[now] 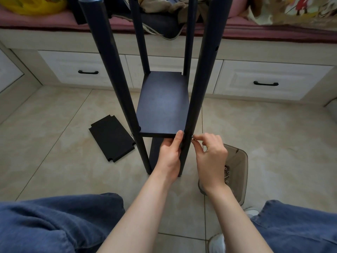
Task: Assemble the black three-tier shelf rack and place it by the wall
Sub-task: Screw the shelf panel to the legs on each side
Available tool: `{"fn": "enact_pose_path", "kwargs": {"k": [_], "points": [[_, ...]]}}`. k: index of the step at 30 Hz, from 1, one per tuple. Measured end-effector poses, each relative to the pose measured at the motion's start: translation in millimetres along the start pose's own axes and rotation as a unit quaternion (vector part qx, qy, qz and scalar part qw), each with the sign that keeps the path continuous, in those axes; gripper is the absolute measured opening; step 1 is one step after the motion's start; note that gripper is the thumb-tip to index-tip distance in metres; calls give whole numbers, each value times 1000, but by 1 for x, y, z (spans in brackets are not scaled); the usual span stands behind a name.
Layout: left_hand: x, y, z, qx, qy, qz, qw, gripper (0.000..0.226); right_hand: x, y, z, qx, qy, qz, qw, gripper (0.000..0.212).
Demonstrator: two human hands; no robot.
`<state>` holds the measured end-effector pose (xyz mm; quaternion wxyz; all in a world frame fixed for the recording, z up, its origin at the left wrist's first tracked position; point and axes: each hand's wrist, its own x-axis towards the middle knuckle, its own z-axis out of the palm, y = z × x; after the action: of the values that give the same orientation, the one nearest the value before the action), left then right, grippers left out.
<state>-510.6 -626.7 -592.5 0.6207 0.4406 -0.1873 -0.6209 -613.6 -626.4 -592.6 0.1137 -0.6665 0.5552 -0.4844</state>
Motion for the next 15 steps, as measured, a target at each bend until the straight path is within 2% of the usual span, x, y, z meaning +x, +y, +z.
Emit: {"fn": "enact_pose_path", "kwargs": {"k": [3, 8, 15], "points": [[0, 1, 1, -7, 2, -3, 1000, 21, 0, -2, -1, 24, 3, 17, 1000, 7], [-2, 3, 3, -14, 4, -2, 1000, 34, 2, -2, -2, 57, 8, 57, 997, 8], [-5, 5, 4, -19, 12, -10, 1000, 33, 0, 0, 1, 32, 8, 22, 999, 9]]}}
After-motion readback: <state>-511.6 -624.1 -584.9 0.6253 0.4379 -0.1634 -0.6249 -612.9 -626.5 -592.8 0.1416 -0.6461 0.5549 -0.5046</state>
